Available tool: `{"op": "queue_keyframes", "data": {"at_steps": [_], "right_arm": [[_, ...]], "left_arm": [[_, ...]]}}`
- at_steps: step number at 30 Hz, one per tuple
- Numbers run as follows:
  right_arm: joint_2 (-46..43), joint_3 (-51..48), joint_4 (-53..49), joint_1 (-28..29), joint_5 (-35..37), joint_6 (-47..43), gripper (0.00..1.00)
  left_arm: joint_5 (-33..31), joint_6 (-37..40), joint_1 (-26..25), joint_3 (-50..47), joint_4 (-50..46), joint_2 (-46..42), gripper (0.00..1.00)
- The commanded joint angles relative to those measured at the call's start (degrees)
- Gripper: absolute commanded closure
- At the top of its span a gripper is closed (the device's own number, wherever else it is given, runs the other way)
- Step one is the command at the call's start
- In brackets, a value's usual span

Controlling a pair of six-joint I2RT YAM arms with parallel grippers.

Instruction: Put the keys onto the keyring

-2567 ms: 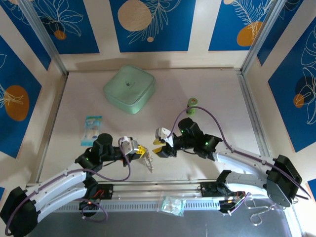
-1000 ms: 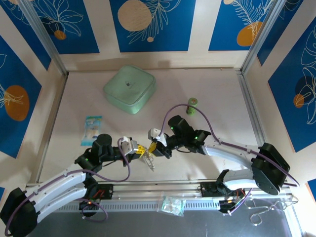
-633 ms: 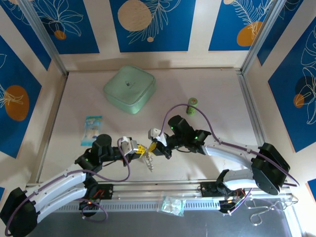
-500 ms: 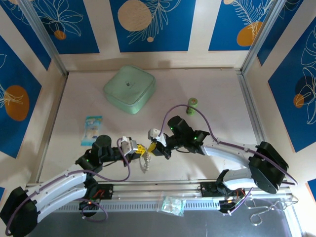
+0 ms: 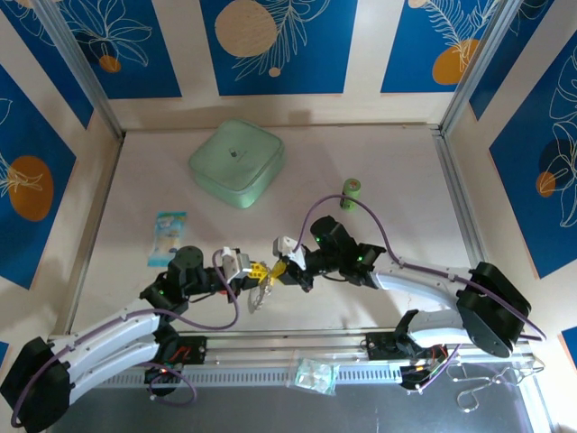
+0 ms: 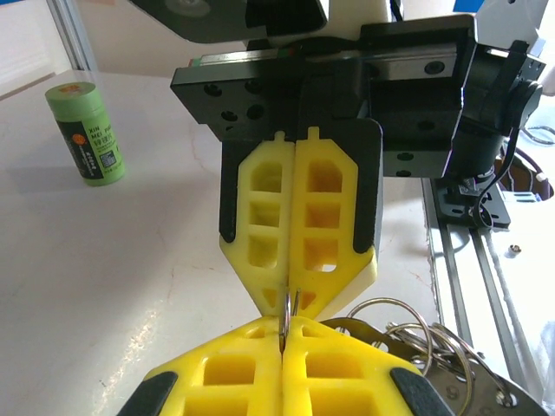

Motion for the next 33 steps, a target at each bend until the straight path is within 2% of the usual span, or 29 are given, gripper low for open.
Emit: {"op": "queue_keyframes", "data": {"at_steps": [1, 6, 10, 16, 22, 28, 33], "right_arm": [[-2.1, -1.8, 2.3, 1.4, -0.5, 1.0, 0.88], [-7.3, -3.8, 3.9, 1.3, 1.9, 0.4, 0.76], [-9.7, -5.2, 4.5, 1.0, 2.0, -0.8, 0.72], [-10.0, -5.2, 7.2, 0.9, 2.0, 0.2, 0.75], [-10.4, -5.9, 8.8, 0.5, 4.1, 1.8, 0.74], [-8.8, -5.1, 8.7, 0.5, 0.8, 2.0, 0.74], [-7.1, -4.2, 9.4, 0.4, -0.8, 2.0, 0.79]], "left_arm": [[1.9, -1.8, -0.4, 0.5, 8.1, 0.3, 1.00], [3.3, -1.7, -0.4, 0.6, 7.9, 0.4, 1.00], [4.1, -1.4, -0.4, 0.4, 8.1, 0.2, 1.00], [5.3, -0.9, -0.4, 0.5, 8.1, 0.5, 1.00], [5.7, -0.6, -0.4, 0.5, 7.9, 0.6, 1.00], [6.0, -1.0, -0.5, 0.6, 8.6, 1.1, 1.00], [6.5, -1.2, -0.5, 0.7, 8.7, 1.0, 1.00]]}}
